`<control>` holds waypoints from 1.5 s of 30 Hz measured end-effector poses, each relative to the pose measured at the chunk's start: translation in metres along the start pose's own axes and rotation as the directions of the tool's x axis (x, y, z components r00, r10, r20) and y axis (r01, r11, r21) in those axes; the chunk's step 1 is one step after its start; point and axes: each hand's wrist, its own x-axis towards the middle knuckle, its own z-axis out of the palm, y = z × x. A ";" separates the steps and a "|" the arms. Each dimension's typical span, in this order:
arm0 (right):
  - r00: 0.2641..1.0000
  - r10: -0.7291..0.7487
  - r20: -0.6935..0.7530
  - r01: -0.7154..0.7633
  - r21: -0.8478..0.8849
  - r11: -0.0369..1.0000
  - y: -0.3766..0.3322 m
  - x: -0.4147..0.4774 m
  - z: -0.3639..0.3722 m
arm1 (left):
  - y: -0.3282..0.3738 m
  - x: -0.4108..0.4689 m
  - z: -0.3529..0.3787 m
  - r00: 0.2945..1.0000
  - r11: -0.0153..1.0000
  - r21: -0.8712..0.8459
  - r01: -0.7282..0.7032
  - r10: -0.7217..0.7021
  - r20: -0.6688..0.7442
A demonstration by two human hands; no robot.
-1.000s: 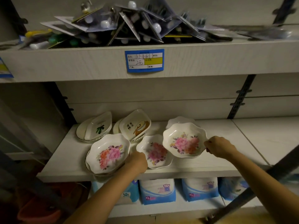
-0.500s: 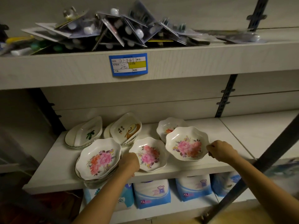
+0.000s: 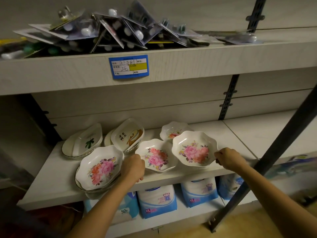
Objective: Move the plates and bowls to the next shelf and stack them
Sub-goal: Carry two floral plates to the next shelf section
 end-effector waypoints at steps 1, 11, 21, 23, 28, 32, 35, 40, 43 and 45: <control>1.000 0.006 -0.011 -0.006 0.015 1.000 0.004 -0.004 -0.001 | 0.002 -0.001 -0.002 1.000 1.000 -0.001 -0.025 0.025 -0.014; 0.974 0.143 -0.175 -0.107 0.203 0.973 0.069 -0.052 -0.031 | 0.036 -0.004 0.010 0.938 0.938 0.054 -0.342 0.345 -0.040; 0.930 0.229 -0.286 -0.179 0.192 0.965 0.177 -0.098 -0.079 | 0.124 -0.039 0.059 0.857 0.857 0.002 -0.515 0.515 0.006; 0.922 0.253 -0.294 -0.195 0.214 0.957 0.206 -0.103 -0.092 | 0.144 -0.048 0.074 0.851 0.852 -0.008 -0.524 0.524 0.025; 0.910 0.271 -0.313 -0.183 0.283 0.941 0.283 -0.110 -0.130 | 0.199 -0.079 0.115 0.827 0.827 0.031 -0.562 0.561 0.022; 0.890 0.319 -0.324 -0.223 0.301 0.927 0.336 -0.111 -0.162 | 0.244 -0.102 0.151 0.816 0.815 0.040 -0.578 0.578 0.012; 0.882 0.347 -0.319 -0.248 0.312 0.917 0.372 -0.110 -0.182 | 0.275 -0.118 0.176 0.809 0.809 0.027 -0.587 0.587 0.013; 0.864 0.400 -0.307 -0.285 0.357 0.889 0.416 -0.103 -0.206 | 0.324 -0.135 0.206 0.805 0.805 -0.026 -0.593 0.593 0.000; 0.857 0.403 -0.321 -0.293 0.341 0.893 0.436 -0.095 -0.218 | 0.349 -0.134 0.220 0.805 0.804 -0.051 -0.592 0.593 0.005; 0.850 0.423 -0.314 -0.308 0.355 0.883 0.448 -0.085 -0.226 | 0.367 -0.129 0.228 0.804 0.804 -0.024 -0.594 0.595 0.006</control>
